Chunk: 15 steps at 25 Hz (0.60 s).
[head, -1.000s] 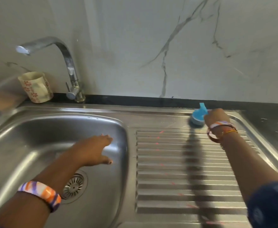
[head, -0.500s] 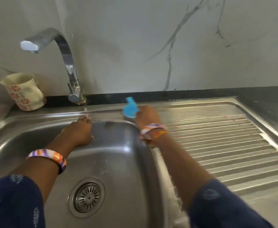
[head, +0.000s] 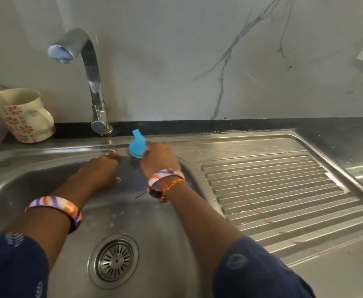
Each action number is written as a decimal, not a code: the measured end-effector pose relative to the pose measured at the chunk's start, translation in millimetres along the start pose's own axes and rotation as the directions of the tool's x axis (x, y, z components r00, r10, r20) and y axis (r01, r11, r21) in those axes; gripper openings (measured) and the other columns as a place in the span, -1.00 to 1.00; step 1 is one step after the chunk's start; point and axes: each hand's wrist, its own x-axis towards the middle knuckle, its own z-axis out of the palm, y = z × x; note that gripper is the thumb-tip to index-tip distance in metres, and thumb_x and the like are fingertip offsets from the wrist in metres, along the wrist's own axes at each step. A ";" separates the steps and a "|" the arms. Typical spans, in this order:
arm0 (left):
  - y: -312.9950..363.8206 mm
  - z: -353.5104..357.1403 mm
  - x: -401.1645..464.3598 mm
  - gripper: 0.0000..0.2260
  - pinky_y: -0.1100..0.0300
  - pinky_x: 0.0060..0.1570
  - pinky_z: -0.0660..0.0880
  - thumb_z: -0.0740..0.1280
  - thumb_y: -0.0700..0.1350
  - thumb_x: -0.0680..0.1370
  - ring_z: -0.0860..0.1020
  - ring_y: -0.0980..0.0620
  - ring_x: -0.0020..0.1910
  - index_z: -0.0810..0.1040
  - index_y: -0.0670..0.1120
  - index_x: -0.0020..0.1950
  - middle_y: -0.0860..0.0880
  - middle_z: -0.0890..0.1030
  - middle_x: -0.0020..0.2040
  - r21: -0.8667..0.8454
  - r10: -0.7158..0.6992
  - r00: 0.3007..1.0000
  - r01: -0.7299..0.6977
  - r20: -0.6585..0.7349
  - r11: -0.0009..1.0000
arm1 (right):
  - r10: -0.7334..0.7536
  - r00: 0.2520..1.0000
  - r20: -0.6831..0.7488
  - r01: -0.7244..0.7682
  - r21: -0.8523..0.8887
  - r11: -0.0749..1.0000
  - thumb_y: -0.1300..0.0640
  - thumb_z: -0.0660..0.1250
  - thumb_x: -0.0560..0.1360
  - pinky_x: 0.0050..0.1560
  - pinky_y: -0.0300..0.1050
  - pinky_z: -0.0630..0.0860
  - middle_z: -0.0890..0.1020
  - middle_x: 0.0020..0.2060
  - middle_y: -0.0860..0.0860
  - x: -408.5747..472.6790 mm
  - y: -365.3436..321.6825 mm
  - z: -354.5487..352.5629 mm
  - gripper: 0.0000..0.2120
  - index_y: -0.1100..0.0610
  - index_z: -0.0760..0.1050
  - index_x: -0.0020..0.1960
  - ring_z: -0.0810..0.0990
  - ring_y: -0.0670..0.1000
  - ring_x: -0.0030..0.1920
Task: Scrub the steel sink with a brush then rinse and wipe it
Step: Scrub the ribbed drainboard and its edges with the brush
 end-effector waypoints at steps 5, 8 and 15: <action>-1.5 2.7 -6.6 -0.30 0.14 0.49 -0.02 0.23 -0.04 0.60 -0.07 -0.04 0.55 -0.14 -0.18 0.55 -0.13 -0.15 0.56 -0.003 0.054 0.999 -0.054 -0.007 0.999 | 0.185 0.983 0.004 -0.184 -0.088 0.979 0.24 0.16 0.57 0.06 -0.07 0.45 0.58 0.15 0.26 -104.3 -60.6 -208.5 -0.70 0.32 0.49 0.23 0.54 0.20 0.19; -1.3 9.2 -6.9 -0.28 0.14 0.50 -0.07 0.23 -0.06 0.59 -0.12 -0.06 0.55 -0.19 -0.20 0.54 -0.15 -0.18 0.55 0.007 0.057 0.998 -0.057 -0.027 0.998 | 0.297 0.947 -0.121 -0.318 -0.222 0.922 0.21 0.21 0.56 0.11 -0.02 0.44 0.54 0.19 0.27 -85.6 -27.3 -244.7 -0.67 0.38 0.44 0.24 0.50 0.23 0.21; 5.9 8.3 -2.7 -0.33 0.09 0.46 0.20 0.31 -0.10 0.54 0.17 -0.12 0.50 0.04 -0.20 0.53 -0.19 0.08 0.54 0.046 0.010 0.999 -0.009 -0.031 0.999 | -0.101 0.994 -0.030 0.093 -0.196 0.976 -0.44 0.17 0.23 -0.22 0.16 0.41 0.54 -0.37 -0.06 100.7 71.2 108.9 -0.63 -0.30 0.44 -0.05 0.69 0.07 -0.27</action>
